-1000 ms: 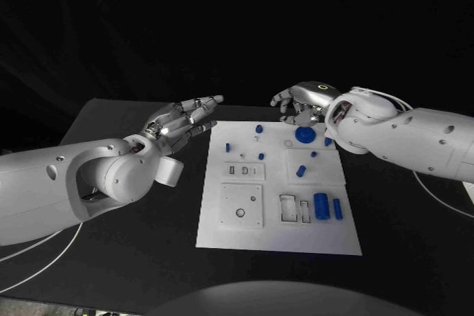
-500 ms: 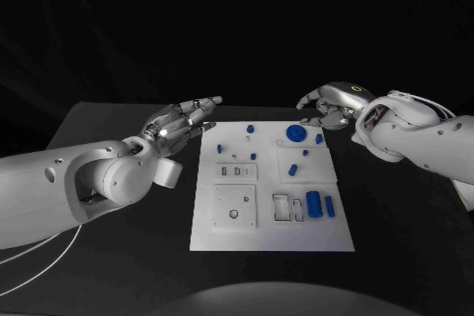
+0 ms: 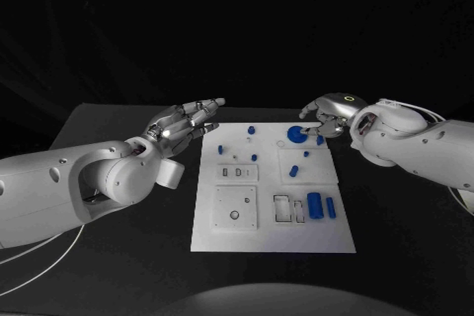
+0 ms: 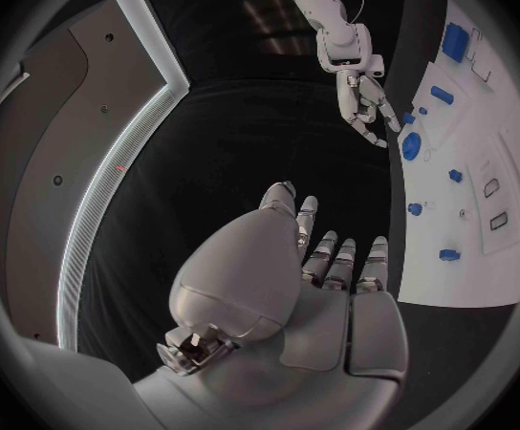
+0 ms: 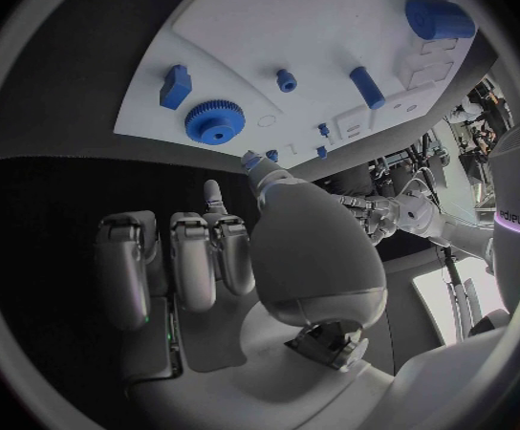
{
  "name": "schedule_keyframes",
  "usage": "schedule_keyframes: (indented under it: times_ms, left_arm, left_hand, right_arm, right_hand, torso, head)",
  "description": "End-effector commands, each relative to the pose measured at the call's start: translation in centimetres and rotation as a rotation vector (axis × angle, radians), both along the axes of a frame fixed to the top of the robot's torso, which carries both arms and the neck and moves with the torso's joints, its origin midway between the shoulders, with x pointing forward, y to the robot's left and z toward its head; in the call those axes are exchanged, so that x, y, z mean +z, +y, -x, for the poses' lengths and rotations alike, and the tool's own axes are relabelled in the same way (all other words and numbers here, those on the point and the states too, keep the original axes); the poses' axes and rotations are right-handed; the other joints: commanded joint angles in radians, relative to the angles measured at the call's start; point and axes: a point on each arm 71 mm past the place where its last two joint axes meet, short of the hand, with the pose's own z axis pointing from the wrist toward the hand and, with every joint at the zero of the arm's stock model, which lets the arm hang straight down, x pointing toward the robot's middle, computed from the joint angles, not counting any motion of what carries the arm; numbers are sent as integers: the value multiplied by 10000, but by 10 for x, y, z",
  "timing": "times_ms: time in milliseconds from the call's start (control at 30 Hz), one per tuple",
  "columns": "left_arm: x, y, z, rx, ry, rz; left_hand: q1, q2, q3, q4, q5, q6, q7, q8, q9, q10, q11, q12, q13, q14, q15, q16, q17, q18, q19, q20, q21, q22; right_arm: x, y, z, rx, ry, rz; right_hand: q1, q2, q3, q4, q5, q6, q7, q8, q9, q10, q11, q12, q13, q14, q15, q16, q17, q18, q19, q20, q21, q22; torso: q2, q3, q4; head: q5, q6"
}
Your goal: Assemble the parts on the task board
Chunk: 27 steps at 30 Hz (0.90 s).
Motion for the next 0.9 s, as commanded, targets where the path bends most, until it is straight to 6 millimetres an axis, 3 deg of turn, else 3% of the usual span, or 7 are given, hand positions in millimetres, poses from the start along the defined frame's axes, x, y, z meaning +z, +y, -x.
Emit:
schedule_keyframes:
  times_ms: [33, 267, 367, 500, 733, 900]
  left_arm:
    - [1, -2, 1, -196, -48, 155]
    - [1, -2, 1, -192, -41, 150]
    - [1, -2, 1, -216, -32, 153]
    - [1, -3, 1, -254, -16, 158]
    - [1, -3, 1, -287, -6, 158]
    - [1, -4, 0, -340, 25, 157]
  left_hand:
    - [105, -11, 72, -6, 39, -18, 62, 58, 12, 29, 26, 39, 13, 14, 62, 38, 9, 86, 47, 12, 40, 11]
    - [114, -17, 80, -8, 43, -13, 72, 61, 13, 56, 38, 64, 19, 28, 75, 60, 13, 86, 55, 14, 46, 13]
    - [116, -20, 82, -7, 44, -9, 77, 63, 13, 69, 43, 76, 21, 35, 81, 73, 16, 86, 57, 15, 47, 13]
    - [120, -22, 88, -5, 47, 13, 87, 72, 16, 85, 55, 91, 24, 44, 88, 87, 18, 85, 60, 17, 49, 14]
    - [122, -23, 96, 3, 46, 57, 105, 90, 21, 117, 77, 122, 31, 54, 97, 104, 20, 84, 66, 20, 53, 15]
    - [125, -24, 108, 12, 47, 134, 133, 120, 31, 154, 110, 159, 37, 67, 106, 130, 24, 82, 73, 23, 57, 16]
  right_arm:
    - [-9, 0, -2, -304, 479, 829]
    - [-14, 5, -4, -293, 570, 1026]
    - [-16, 7, -4, -267, 595, 1153]
    - [-18, 9, -5, -277, 666, 1263]
    - [-22, 11, -8, -409, 784, 1402]
    - [-23, 12, -10, -436, 819, 1433]
  right_hand:
    - [50, -9, 38, -108, 184, -71, 14, -1, 57, 1052, 84, 36, 2625, 1076, 93, 34, 2627, -191, 803, 102, 97, 2458]
    - [102, -21, 37, -207, 308, -204, 68, 11, 174, 1052, 135, 36, 2625, 1076, 139, 34, 2627, -229, 915, 144, 195, 2535]
    - [165, -17, 65, -298, 516, -247, 86, 48, 281, 1052, 160, 36, 2625, 1076, 164, 34, 2627, -228, 913, 169, 194, 2536]
    - [294, -23, 138, -506, 1059, -290, 66, 203, 639, 1052, 154, 36, 2625, 1076, 171, 34, 2627, -218, 885, 190, 170, 2521]
    - [238, 33, 143, -655, 1187, -513, 90, 497, 1419, 1052, 167, 36, 2625, 1076, 187, 34, 2627, -202, 836, 204, 126, 2497]
    - [164, 77, 156, -661, 1267, -535, 98, 613, 1697, 1052, 169, 36, 2625, 1076, 192, 34, 2627, -255, 993, 208, 262, 2590]
  torso:
    - [-7, -1, 2]
    - [-2, -9, -30]
    - [1, -2, -13]
    - [-2, 1, -21]
    - [2, 4, -33]
    - [2, 4, -19]
  head:
    - [14, -7]
    - [14, -2]
    - [-21, 1]
    - [-4, -9]
    - [-31, 9]
    - [-41, 2]
